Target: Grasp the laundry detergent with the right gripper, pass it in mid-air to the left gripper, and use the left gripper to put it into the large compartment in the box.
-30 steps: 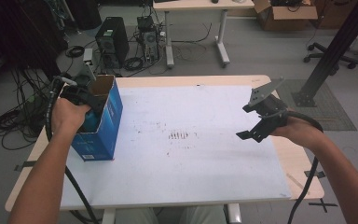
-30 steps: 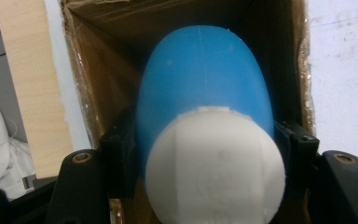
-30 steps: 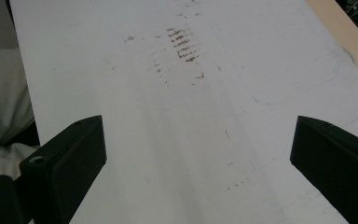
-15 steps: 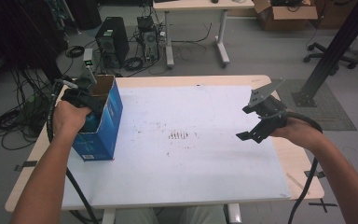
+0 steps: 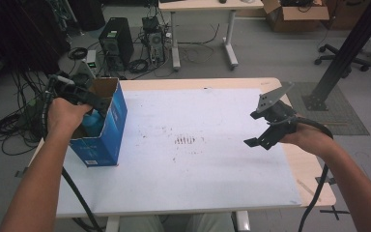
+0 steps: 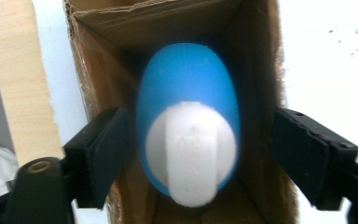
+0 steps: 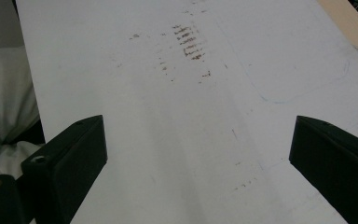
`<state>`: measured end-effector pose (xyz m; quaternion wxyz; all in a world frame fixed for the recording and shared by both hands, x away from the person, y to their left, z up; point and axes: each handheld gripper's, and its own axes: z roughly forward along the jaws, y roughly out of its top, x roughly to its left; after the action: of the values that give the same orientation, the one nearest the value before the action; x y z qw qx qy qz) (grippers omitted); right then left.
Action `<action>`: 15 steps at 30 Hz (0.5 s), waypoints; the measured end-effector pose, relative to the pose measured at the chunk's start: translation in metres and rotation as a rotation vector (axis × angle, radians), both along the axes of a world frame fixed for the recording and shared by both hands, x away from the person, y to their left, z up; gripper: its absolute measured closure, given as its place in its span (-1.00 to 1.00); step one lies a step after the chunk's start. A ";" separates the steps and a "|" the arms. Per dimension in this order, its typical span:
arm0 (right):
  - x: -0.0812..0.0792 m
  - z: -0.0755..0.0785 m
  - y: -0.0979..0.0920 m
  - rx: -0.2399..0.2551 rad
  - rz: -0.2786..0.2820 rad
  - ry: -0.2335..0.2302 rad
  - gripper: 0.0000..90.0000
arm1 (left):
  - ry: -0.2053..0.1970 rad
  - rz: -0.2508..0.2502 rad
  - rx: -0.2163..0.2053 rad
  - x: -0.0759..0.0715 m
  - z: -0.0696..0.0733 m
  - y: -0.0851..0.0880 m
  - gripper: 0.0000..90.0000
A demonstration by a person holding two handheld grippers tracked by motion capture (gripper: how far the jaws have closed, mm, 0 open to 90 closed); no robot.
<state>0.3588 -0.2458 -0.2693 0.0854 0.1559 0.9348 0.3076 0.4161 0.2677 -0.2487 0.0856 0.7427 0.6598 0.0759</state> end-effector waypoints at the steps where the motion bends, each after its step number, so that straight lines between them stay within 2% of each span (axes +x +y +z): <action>1: -0.001 0.000 0.000 0.001 -0.002 0.000 -0.91 | -0.005 -0.001 -0.003 0.000 0.001 0.000 -0.59; 11: -0.003 0.002 -0.002 0.003 -0.006 -0.002 -0.91 | -0.034 -0.015 0.002 -0.004 0.025 -0.004 -0.67; 15: -0.004 0.004 -0.002 0.005 -0.006 -0.006 -0.91 | -0.034 -0.034 0.019 -0.006 0.035 -0.009 -0.67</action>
<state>0.3550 -0.2475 -0.2656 0.0887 0.1582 0.9332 0.3101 0.4103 0.2589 -0.2135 0.0912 0.7533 0.6446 0.0934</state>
